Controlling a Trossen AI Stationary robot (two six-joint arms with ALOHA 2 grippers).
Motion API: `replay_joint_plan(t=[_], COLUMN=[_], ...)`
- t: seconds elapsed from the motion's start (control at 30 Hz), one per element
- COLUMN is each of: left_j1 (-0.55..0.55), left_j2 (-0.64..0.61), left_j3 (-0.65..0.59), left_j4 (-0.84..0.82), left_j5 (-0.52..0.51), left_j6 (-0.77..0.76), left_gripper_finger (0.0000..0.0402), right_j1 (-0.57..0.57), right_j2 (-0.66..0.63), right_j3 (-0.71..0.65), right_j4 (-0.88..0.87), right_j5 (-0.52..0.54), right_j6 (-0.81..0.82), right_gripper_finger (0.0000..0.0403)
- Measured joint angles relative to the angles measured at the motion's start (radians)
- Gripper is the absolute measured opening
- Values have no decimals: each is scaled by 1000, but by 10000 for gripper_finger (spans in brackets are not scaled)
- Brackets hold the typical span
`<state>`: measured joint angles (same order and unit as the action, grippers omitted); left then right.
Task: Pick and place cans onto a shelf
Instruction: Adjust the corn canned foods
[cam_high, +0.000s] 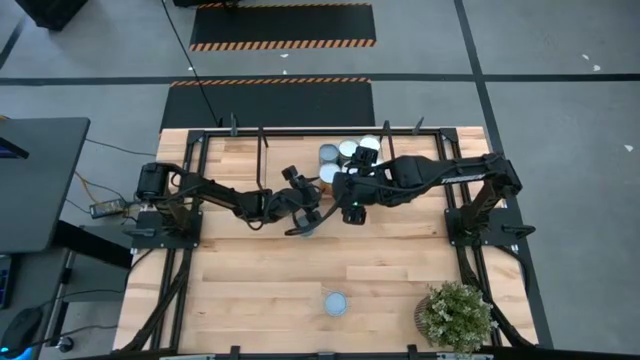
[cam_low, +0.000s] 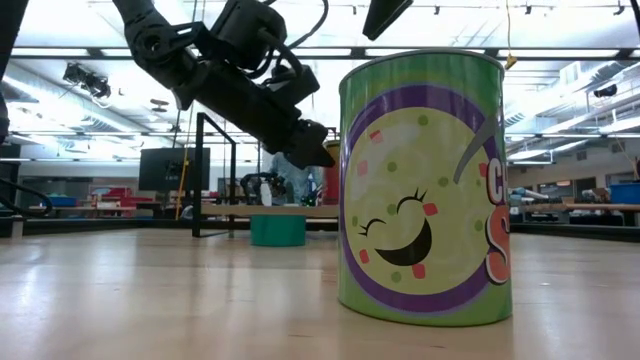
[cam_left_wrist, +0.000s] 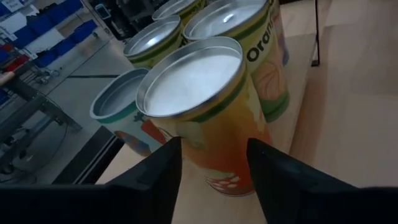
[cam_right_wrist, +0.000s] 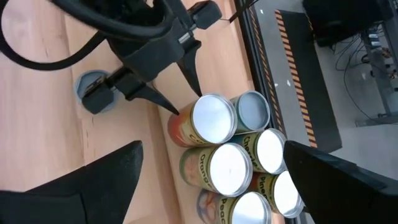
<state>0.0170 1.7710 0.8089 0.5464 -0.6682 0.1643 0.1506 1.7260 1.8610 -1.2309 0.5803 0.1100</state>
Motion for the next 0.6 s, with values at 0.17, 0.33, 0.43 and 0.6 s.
replay_joint_plan(t=[0.17,0.33,0.43,0.6], left_j1=[0,-12,-21,-13], left_j2=[0,-17,-67,-189], left_j3=[0,-1,-1,-1], left_j4=[23,-31,-108,-268], left_j5=[3,-18,-53,-24], left_j6=[-15,-13,-15,-56], left_gripper_finger=[172,172,172,172], right_j1=[11,11,11,11], right_j2=[-2,-2,-2,-3], right_j3=[0,0,0,-24], right_j4=[0,-6,-8,4], right_j5=[3,3,3,4], right_j6=[4,12,12,20], right_gripper_finger=[396,396,396,396])
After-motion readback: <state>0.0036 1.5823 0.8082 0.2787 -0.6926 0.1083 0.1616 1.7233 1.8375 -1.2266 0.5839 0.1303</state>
